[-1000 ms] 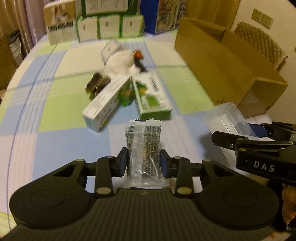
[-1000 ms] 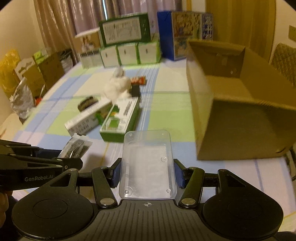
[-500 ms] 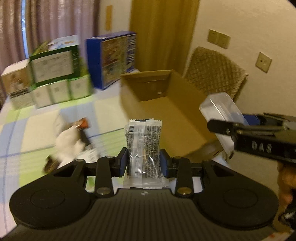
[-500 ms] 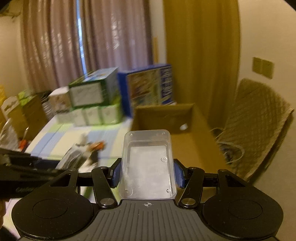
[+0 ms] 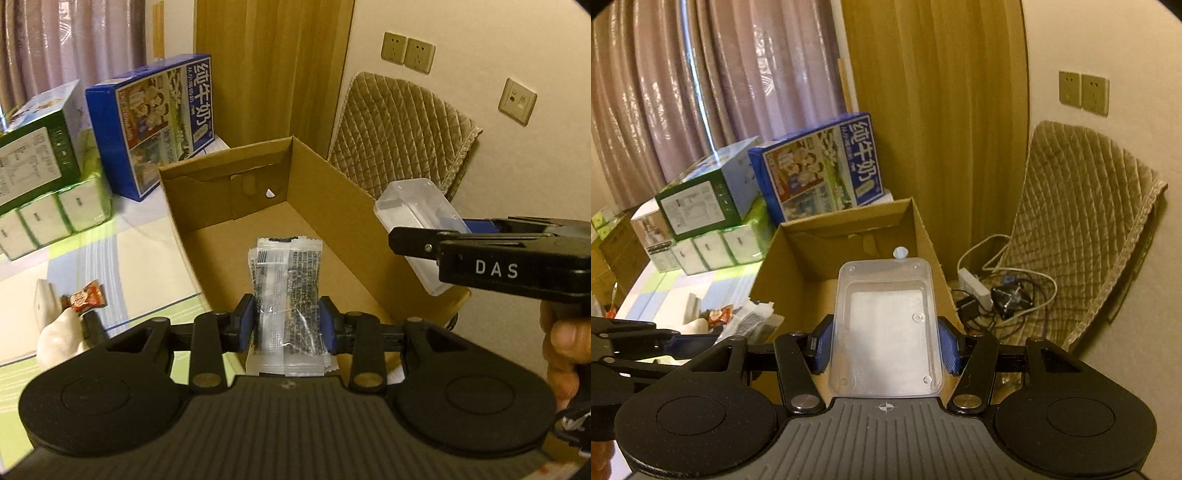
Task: Organize objects
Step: 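Carry both held items into cardboard box and open both grippers, then withdraw both tools from cardboard box back over the table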
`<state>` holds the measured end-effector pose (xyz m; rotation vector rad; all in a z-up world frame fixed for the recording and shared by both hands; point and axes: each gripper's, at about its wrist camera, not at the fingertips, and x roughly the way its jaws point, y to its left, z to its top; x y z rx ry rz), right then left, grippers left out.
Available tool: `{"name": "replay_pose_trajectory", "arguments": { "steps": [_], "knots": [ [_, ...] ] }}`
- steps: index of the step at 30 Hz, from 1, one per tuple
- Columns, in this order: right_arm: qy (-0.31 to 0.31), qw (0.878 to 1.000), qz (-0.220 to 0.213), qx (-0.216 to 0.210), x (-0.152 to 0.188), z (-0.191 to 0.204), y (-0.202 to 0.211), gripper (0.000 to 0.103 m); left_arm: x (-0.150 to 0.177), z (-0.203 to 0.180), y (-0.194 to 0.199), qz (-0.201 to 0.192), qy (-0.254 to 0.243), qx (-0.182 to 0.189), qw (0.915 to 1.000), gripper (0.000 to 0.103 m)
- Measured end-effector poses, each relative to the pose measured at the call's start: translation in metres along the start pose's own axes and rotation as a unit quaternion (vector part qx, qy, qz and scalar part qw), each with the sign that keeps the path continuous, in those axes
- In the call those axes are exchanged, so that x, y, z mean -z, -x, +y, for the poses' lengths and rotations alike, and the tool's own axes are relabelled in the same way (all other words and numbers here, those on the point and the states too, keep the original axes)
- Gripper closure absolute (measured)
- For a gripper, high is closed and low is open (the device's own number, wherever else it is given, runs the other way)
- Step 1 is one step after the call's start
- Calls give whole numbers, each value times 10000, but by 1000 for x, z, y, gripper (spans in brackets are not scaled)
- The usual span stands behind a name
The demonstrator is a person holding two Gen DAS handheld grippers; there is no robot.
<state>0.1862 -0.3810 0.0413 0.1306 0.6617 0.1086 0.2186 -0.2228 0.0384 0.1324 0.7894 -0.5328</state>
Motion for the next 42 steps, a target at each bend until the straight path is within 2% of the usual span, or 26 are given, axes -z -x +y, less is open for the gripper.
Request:
{"name": "replay_pose_trajectory", "arguments": {
  "steps": [6,16,18,20,21,27,34,42],
  "knots": [
    [-19,9999,117,-23,2,-5,-13,50,-8,4,-11,-133,-125,-151,9997,71],
    [-115,9996,193,-146,4,-1,-24,50,5,24,23,-340,130,-348,9987,69],
    [-160,9995,101,-254,2,0,-25,48,9,28,29,-353,194,-385,9984,63],
    [-248,9993,21,-272,0,0,-25,28,14,34,36,-387,297,-412,9980,53],
    [-298,9992,-19,-259,-1,-1,-23,26,18,37,41,-401,356,-426,9977,48],
    [-426,9987,-77,-276,9,2,4,23,43,51,68,-419,701,-579,9950,30],
    [-489,9979,-69,-421,37,25,52,19,74,57,104,-454,967,-665,9921,23],
    [-135,9974,-107,-702,70,79,97,9,107,66,151,-527,979,-878,9899,12]
  ]
}}
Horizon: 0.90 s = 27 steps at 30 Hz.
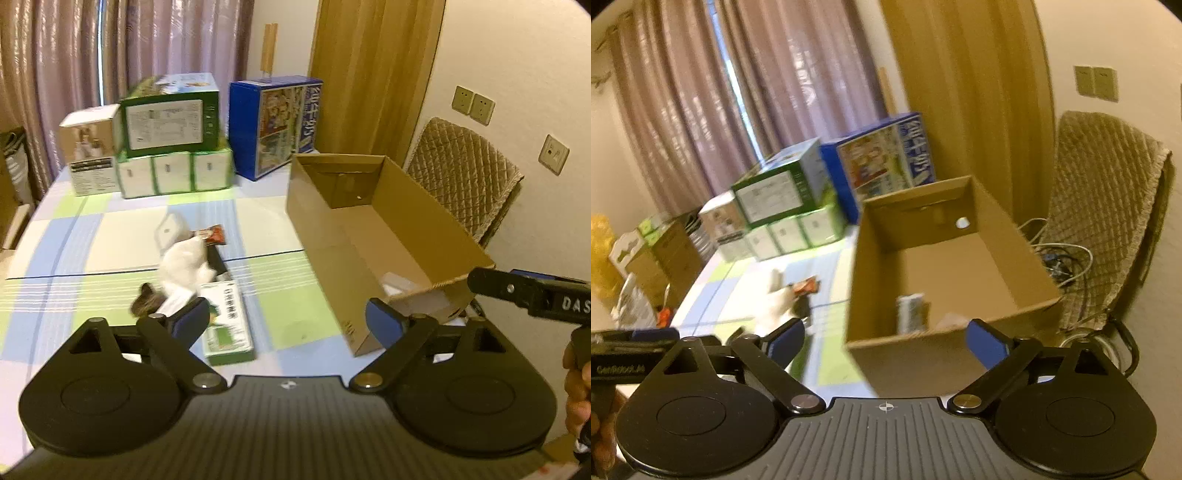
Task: Organize objects
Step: 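Withdraw both tools from cardboard box back over the table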
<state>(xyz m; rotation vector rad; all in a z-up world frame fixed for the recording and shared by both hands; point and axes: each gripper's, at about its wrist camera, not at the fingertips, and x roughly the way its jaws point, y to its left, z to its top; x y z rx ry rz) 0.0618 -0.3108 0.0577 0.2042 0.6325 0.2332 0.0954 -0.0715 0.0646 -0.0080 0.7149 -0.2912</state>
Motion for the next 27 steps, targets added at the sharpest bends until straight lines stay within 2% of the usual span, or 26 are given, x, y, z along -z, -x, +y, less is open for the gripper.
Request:
{"name": "replay_pose_trajectory", "arguments": {
  "steps": [4,14,27],
  "knots": [
    [92,9998,128,-153,15,22,7,2,15,16,21,-8,32,-134,9999,8],
    [223,9983,408,-352,45,60,8,2,49,62,59,28,326,-601,9977,4],
    [326,9961,564,-603,64,87,1,2,66,87,73,124,328,-943,9949,3]
  ]
}}
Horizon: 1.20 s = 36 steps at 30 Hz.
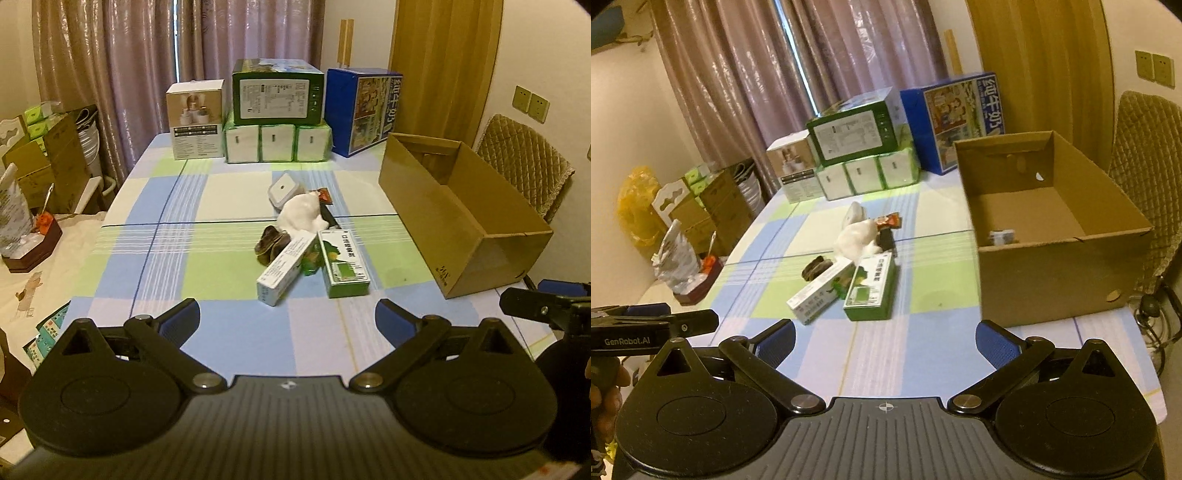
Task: Organize objects
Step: 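Withdraw both tools from cardboard box back over the table, then grasp green-white spray box with right gripper while left tool reaches white medicine box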
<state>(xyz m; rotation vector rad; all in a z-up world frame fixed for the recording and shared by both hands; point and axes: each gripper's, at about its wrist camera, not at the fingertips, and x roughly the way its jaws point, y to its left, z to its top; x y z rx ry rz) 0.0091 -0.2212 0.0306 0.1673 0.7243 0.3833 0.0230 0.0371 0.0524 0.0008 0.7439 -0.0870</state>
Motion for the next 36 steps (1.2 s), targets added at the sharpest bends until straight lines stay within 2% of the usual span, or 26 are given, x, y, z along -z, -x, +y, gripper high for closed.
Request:
{"name": "replay_pose_trajectory", "arguments": {
  "steps": [10,21,28,33,36],
  "knots": [
    [74,9999,49,-131,9,12,-8,2,15,12,3,136,24,-139,9998,3],
    [343,9993,117,-91,5,30,-38,2,6,27,-11,128,-7,-125,9998,3],
    [520,9986,119,32,1,32,-76,2,-8,37,-48,259,-159,-5,9995,4],
    [609,9979,231,37,-5,30,-115,3,-19,44,-90,409,-280,44,9988,5],
    [655,9973,315,50,-9,30,-138,10,-23,49,-110,448,-314,27,9985,5]
  ]
}}
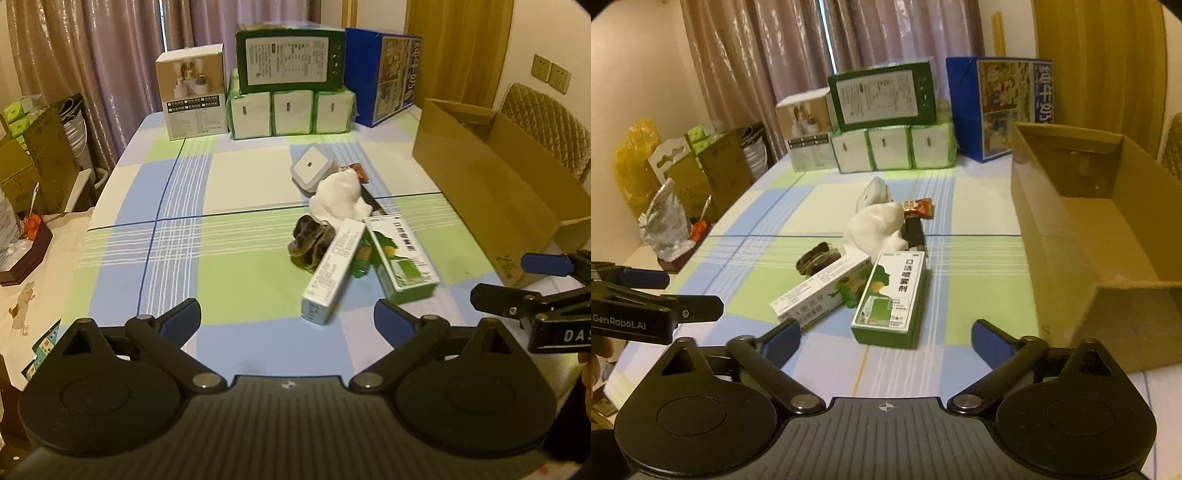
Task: Organize objects
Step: 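Grasp green-white spray box with right gripper while left tool reaches white medicine box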
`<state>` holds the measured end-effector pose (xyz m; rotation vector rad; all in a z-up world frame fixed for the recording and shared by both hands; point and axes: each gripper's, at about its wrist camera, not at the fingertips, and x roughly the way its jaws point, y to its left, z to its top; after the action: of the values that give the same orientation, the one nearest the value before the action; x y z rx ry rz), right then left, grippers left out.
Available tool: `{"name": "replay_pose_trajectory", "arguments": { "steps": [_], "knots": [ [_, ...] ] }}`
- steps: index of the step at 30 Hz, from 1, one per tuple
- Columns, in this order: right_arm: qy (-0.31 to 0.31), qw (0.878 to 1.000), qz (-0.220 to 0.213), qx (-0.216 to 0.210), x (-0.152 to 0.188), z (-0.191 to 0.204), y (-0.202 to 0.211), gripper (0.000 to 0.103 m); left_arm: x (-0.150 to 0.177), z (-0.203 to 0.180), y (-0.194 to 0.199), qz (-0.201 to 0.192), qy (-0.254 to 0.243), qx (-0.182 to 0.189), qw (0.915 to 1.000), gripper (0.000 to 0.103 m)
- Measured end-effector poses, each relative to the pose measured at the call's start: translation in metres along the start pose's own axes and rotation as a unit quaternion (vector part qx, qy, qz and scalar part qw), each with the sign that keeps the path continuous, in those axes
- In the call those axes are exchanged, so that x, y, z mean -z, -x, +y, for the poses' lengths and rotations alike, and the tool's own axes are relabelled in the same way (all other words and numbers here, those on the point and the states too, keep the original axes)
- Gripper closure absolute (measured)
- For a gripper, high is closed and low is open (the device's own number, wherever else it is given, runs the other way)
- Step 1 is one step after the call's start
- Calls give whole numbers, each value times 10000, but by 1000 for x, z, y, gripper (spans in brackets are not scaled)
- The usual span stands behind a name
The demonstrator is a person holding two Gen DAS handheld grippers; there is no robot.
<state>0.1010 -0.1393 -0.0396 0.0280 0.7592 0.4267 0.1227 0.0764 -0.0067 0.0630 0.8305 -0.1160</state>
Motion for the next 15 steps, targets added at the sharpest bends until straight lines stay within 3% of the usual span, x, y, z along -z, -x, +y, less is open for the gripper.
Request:
{"name": "replay_pose_trajectory", "arguments": {
  "steps": [12,15],
  "knots": [
    [95,9987,497,-4,-11,-5,-90,21,-8,18,-57,170,23,43,9998,7],
    [99,9981,606,-21,-14,-5,-108,29,-10,19,-67,222,24,107,9997,9]
  ]
}}
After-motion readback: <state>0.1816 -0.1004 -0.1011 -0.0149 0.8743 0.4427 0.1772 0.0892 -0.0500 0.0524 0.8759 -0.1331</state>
